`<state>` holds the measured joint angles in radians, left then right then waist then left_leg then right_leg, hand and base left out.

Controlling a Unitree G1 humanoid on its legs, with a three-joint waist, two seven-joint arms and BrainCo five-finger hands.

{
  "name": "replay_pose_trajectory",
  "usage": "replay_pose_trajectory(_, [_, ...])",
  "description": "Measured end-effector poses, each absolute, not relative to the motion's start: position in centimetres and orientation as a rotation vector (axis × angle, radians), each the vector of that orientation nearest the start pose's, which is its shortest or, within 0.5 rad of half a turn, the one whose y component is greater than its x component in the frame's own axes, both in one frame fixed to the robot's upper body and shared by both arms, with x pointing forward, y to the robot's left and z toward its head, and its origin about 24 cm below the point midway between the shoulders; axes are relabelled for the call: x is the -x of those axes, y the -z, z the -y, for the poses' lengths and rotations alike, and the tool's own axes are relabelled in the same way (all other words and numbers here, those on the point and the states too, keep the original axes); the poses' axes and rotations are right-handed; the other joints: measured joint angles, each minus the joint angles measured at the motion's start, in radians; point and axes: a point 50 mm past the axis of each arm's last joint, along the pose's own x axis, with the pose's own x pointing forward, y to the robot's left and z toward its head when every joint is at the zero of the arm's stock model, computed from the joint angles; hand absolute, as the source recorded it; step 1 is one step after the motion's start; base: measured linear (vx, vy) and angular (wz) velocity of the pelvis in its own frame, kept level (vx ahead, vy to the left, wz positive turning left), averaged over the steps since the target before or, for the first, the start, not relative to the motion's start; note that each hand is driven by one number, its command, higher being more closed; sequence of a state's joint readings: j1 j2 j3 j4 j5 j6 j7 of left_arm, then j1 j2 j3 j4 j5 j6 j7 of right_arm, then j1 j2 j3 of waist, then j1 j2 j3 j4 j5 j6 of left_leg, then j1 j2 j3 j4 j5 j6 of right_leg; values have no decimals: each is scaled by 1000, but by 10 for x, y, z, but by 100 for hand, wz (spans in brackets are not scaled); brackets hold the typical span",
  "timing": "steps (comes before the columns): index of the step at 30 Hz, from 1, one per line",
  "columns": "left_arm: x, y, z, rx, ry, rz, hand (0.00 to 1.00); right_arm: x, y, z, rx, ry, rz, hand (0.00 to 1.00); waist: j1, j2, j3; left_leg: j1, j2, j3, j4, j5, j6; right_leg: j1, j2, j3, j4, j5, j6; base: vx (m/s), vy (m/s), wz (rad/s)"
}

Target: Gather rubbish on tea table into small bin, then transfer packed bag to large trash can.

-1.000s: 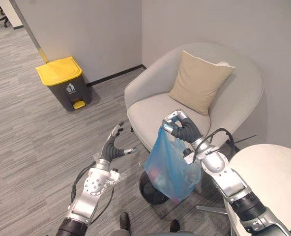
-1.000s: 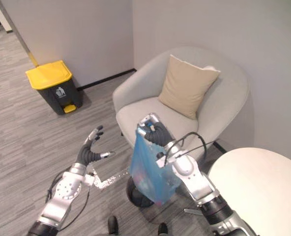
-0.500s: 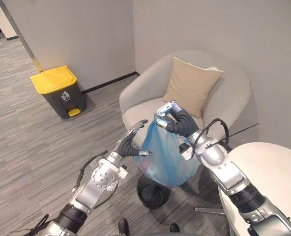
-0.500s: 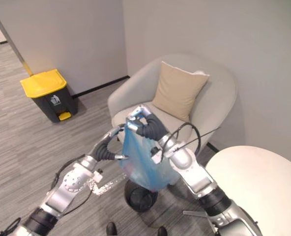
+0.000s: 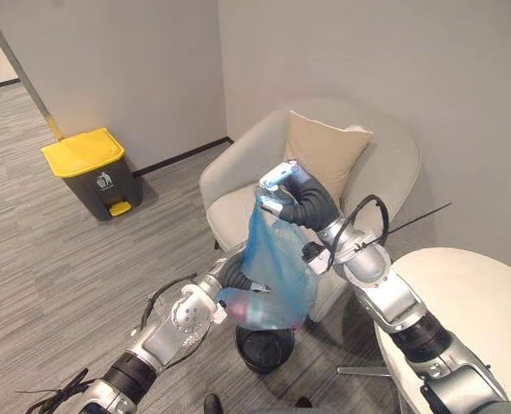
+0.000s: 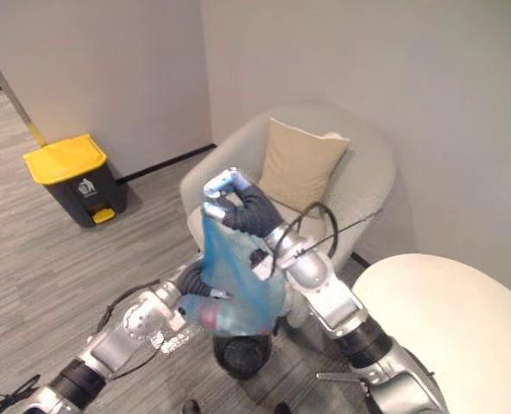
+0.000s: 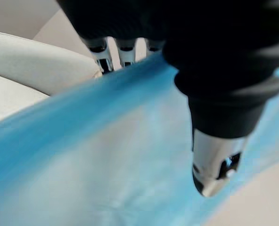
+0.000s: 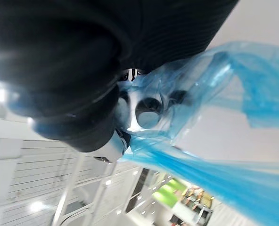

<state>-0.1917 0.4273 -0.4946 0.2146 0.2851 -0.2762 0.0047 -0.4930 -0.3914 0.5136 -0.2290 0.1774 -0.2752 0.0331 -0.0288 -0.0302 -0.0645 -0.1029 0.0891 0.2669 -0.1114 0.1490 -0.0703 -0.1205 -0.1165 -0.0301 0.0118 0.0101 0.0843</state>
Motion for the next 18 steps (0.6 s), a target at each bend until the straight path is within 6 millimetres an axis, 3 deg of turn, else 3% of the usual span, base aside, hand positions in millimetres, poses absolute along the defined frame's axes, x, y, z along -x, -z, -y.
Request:
replay_pose_trajectory(12, [-257,-14,-75,-616,560,159,0,-248,-201,32,154,-815,805,100,3,-7,-5,-1,12,0,0,-1,-4,0,13,3,-5,3,-5,0,0,0])
replay_pose_trajectory(13, [-259,-14,-74,-617,557,147,100,-247,-202,29,143,-826,807,100,3,-7,-5,-1,12,0,0,0,-5,0,13,4,-6,4,-6,0,0,0])
replay_pose_trajectory(18, [-253,-18,-43,-522,593,155,100,-241,-200,14,64,-874,786,100,5,-8,-4,-3,14,-1,0,-1,-6,1,15,3,-12,9,-1,0,0,0])
